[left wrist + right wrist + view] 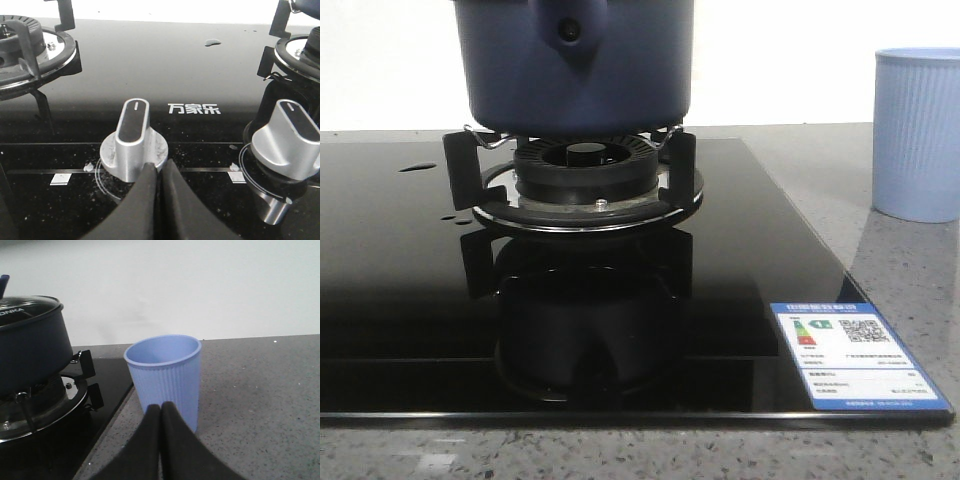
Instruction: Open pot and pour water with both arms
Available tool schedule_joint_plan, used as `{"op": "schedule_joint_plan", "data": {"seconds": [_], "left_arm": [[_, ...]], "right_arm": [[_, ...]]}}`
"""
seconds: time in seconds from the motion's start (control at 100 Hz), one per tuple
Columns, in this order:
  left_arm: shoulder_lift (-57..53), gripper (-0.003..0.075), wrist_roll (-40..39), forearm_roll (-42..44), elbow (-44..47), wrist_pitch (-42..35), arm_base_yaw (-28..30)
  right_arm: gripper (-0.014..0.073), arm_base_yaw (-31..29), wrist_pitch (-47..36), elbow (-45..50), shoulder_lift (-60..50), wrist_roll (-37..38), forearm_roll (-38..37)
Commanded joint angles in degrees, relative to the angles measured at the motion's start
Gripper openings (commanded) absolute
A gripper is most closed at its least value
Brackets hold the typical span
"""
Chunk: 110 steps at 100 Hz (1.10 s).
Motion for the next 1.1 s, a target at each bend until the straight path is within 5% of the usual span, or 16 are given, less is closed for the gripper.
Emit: {"op": "schedule_joint_plan", "data": {"seconds": [0.0,0.07,0.12,0.24,0.29,0.72,0.79,0.92,1.09], "left_arm": [[-1.4,-0.0019,-0.7,-0.9,1.9,-2.4,0.0],[-1.4,-0.0019,-0.7,-0.9,1.9,-2.4,0.0],[-1.4,-0.0019,-0.7,-0.9,1.9,-2.4,0.0],[-1.4,-0.0019,-0.7,-0.9,1.9,-2.4,0.0],[-1.4,-0.0019,-0.7,-0.9,1.9,-2.4,0.0],[-1.4,-0.0019,-0.7,-0.9,1.9,-2.4,0.0],[-1.4,-0.0019,-0.7,-0.9,1.9,-2.4,0.0],[-1.4,-0.0019,-0.7,-0.9,1.9,-2.4,0.0],[-1.4,-0.0019,-0.7,-0.9,1.9,-2.4,0.0]], "right_arm": [[-0.0069,-0.2,3.0,-1.2,0.6,0.0,-1.5],[-0.0069,-0.2,4.3,-1.1,0.6,-6.4,4.1],[-0.0069,-0.2,5.7,-1.1,0.6,-16.2,14.5],[-0.0069,-0.2,8.6,-2.0,0.6,-56.5,51.7],[-0.0069,-0.2,9.5,-2.5,0.5,-69.8,61.4],[-0.0069,-0.2,10.1,-0.8,0.4,-73.3,62.9],[-0.0069,-0.2,10.4,1.0,-1.0,-79.4,70.0],[-0.0069,-0.3,10.8,4.6,-3.6,-108.9,95.7],[-0.0069,-0.6,11.7,7.0,-6.6,-112.0,99.4]]}}
